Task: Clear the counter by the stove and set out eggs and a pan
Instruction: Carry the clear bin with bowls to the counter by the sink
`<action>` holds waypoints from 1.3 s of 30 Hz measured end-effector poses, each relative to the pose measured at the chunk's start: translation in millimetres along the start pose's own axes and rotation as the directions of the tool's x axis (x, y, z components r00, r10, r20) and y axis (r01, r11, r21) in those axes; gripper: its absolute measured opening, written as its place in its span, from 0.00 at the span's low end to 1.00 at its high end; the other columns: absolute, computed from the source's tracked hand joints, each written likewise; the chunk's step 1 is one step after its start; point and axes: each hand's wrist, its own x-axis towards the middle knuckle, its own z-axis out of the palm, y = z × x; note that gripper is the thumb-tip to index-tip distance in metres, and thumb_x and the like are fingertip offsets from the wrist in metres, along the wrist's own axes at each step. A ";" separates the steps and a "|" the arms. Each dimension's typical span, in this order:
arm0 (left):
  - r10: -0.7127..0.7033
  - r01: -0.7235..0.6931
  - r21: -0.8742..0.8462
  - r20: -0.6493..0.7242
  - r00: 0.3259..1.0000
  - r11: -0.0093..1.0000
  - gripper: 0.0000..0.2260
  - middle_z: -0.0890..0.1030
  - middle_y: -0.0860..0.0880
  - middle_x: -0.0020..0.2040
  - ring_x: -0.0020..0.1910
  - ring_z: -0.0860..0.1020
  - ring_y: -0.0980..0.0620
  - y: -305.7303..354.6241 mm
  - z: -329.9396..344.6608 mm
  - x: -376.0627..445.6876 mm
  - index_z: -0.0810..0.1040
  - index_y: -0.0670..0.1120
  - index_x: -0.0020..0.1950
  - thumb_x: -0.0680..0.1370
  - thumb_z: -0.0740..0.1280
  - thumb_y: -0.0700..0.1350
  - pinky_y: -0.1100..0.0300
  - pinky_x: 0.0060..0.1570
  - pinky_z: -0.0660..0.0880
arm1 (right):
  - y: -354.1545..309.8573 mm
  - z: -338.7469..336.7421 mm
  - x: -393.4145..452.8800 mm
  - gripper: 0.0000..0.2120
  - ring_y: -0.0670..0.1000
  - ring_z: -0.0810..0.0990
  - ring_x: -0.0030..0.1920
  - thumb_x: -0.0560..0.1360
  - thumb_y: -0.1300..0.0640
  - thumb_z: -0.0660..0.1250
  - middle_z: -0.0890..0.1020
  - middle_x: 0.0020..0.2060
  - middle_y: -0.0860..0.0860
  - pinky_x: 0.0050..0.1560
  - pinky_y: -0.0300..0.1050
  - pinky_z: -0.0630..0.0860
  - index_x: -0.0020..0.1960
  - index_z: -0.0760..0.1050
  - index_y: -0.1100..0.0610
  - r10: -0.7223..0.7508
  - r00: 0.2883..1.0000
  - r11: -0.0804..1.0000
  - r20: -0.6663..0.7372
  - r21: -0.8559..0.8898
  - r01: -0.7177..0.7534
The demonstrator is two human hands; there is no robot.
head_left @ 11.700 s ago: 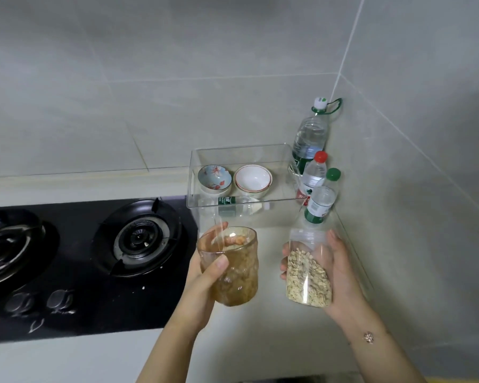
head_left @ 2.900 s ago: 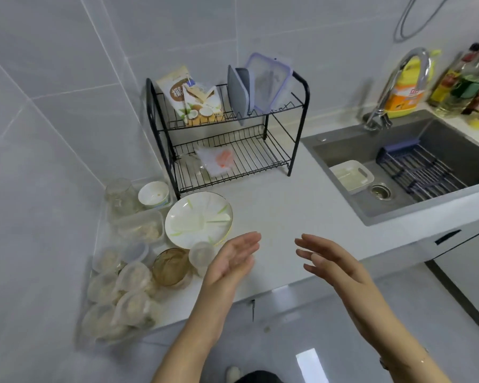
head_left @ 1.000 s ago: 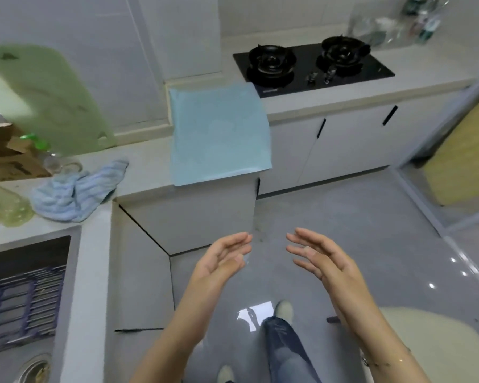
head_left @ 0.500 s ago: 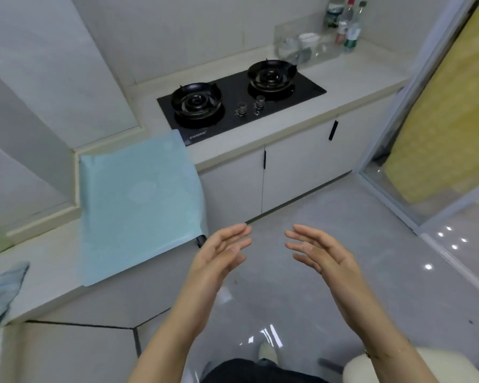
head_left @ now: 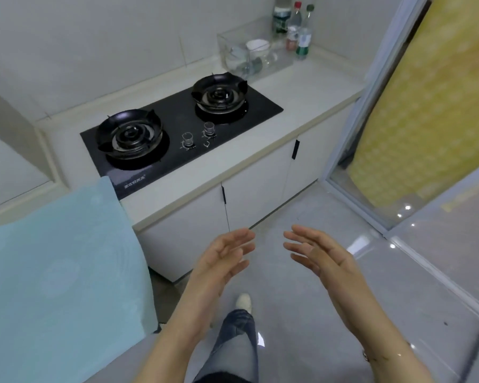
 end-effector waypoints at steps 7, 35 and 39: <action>0.014 -0.013 -0.004 0.072 0.997 1.000 0.14 0.81 0.52 0.61 0.62 0.77 0.52 49.0 -2.8 131.2 0.80 0.53 0.58 0.75 0.64 0.45 0.49 0.65 0.71 | -52.6 0.4 126.6 0.13 0.49 0.81 0.57 0.79 0.63 0.60 0.84 0.55 0.48 0.64 0.52 0.75 0.60 0.77 0.55 -0.017 0.999 1.000 -0.035 -0.004 0.017; 0.023 -0.024 -0.047 -0.015 1.000 0.999 0.17 0.81 0.50 0.61 0.61 0.78 0.51 147.5 197.1 553.9 0.77 0.45 0.62 0.74 0.64 0.45 0.51 0.60 0.74 | -188.9 -213.9 531.3 0.14 0.47 0.82 0.55 0.79 0.65 0.60 0.83 0.55 0.47 0.61 0.47 0.75 0.59 0.78 0.53 -0.034 0.999 0.999 0.002 0.018 0.034; 0.034 -0.035 -0.061 -0.012 0.999 0.998 0.17 0.81 0.50 0.61 0.61 0.78 0.50 157.8 193.5 606.3 0.78 0.44 0.61 0.73 0.64 0.45 0.50 0.60 0.73 | -202.9 -213.0 582.4 0.13 0.48 0.82 0.55 0.79 0.65 0.60 0.84 0.54 0.48 0.61 0.46 0.76 0.59 0.78 0.55 -0.033 0.999 0.999 0.002 -0.004 0.033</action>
